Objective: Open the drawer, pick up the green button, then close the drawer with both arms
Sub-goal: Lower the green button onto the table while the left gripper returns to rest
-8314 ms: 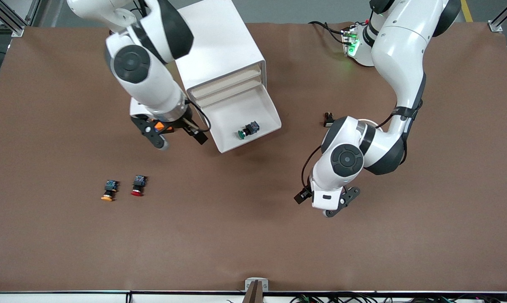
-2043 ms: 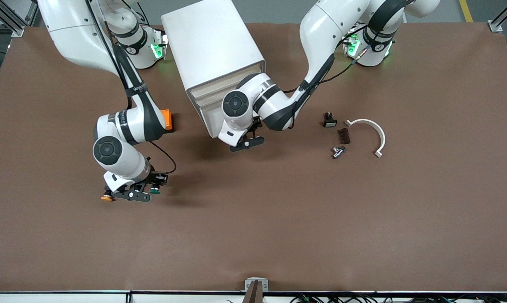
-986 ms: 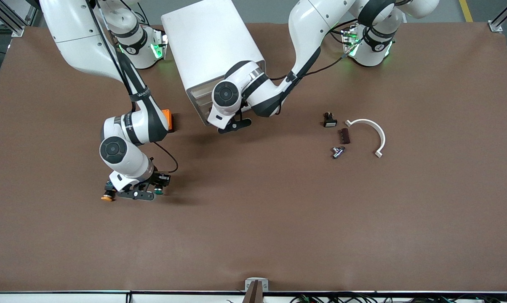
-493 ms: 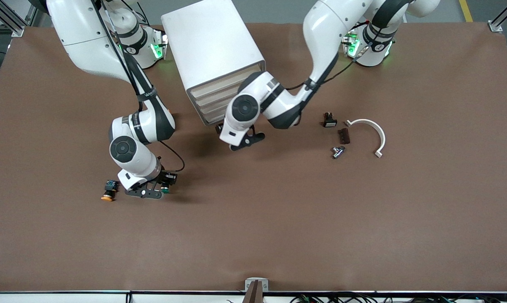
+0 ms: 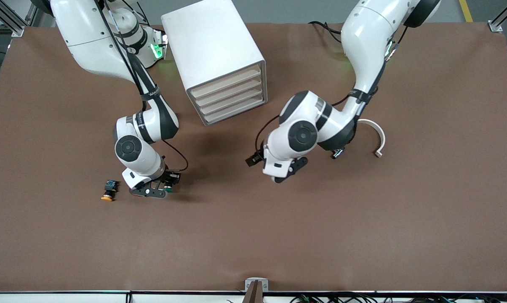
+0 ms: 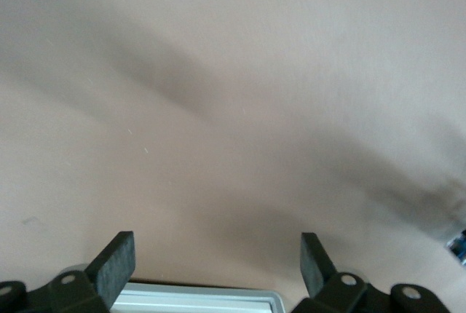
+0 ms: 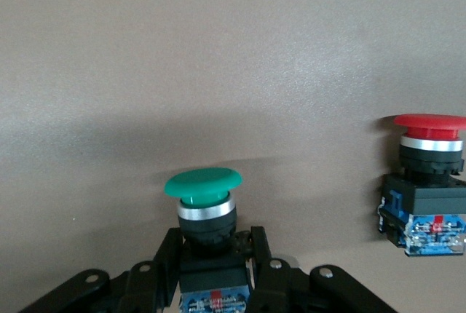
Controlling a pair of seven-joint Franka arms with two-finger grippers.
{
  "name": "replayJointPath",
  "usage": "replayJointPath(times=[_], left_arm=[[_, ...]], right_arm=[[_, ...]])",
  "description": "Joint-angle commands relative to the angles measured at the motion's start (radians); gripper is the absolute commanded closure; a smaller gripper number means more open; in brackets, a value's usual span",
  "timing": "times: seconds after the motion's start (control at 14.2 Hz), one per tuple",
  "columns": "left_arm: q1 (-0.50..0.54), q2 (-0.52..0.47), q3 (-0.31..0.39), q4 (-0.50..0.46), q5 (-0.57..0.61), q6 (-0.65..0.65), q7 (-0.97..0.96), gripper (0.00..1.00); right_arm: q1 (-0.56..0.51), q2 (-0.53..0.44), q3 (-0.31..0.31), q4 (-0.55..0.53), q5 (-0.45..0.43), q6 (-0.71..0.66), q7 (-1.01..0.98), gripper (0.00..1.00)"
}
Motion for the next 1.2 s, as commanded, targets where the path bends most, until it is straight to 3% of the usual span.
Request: replayJointPath(times=[0.0,0.42,0.85,0.99,1.13], left_arm=[[0.057,-0.045,-0.011,-0.024,0.050,-0.042,-0.007,0.00],[0.162,-0.136,-0.001,-0.018,0.069,-0.097,0.152,0.01],[0.360,-0.300,0.000,-0.027,0.115,-0.451,0.609,0.01],[0.423,-0.370,0.000,-0.080,0.147,-0.499,0.745,0.01],[0.478,-0.467,0.000,-0.200,0.187,-0.493,0.871,0.01]], right_arm=[[0.001,0.002,-0.002,0.016,0.002,-0.006,0.018,0.00],[0.002,0.002,-0.002,0.017,0.002,-0.006,0.022,0.00],[-0.007,-0.020,-0.002,0.028,0.001,-0.044,0.004,0.00],[-0.011,-0.027,-0.003,0.075,0.001,-0.138,0.001,0.00],[-0.013,-0.028,-0.005,0.103,0.001,-0.164,0.001,0.00]])
